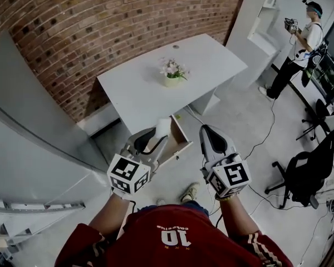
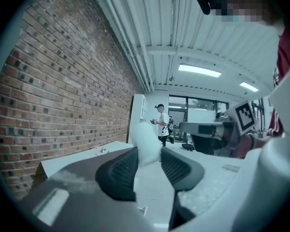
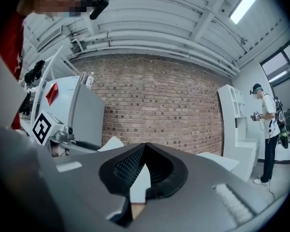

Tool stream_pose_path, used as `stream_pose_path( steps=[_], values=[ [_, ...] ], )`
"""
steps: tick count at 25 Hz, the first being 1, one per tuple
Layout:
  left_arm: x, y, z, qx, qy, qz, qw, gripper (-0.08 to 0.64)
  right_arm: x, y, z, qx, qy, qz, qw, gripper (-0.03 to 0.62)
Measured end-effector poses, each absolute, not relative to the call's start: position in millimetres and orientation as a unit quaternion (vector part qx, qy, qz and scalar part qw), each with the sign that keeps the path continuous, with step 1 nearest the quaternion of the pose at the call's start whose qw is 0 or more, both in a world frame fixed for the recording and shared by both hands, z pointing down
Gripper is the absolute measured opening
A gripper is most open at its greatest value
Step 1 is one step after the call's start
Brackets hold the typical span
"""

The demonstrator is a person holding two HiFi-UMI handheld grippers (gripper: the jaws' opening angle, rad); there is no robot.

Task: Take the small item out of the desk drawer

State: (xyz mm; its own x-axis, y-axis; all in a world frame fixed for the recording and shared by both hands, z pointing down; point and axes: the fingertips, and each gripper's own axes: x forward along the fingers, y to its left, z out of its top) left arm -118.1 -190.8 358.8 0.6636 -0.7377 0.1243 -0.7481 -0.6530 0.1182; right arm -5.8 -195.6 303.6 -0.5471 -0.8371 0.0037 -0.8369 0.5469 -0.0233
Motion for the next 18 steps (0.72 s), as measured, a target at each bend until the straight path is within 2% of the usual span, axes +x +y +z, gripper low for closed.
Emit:
stream_pose_path(
  steps=[7, 18],
  values=[
    [-130.8, -157.1, 312.0, 0.907, -0.422, 0.003, 0.017, 0.158, -2.9, -166.8, 289.8, -0.482, 0.876, -0.008, 0.005, 0.002],
    [-124.1, -142.3, 294.0, 0.904, -0.428, -0.003, -0.009, 0.158, 31.5, -145.7, 277.6, -0.505, 0.863, 0.004, 0.011, 0.002]
  ],
)
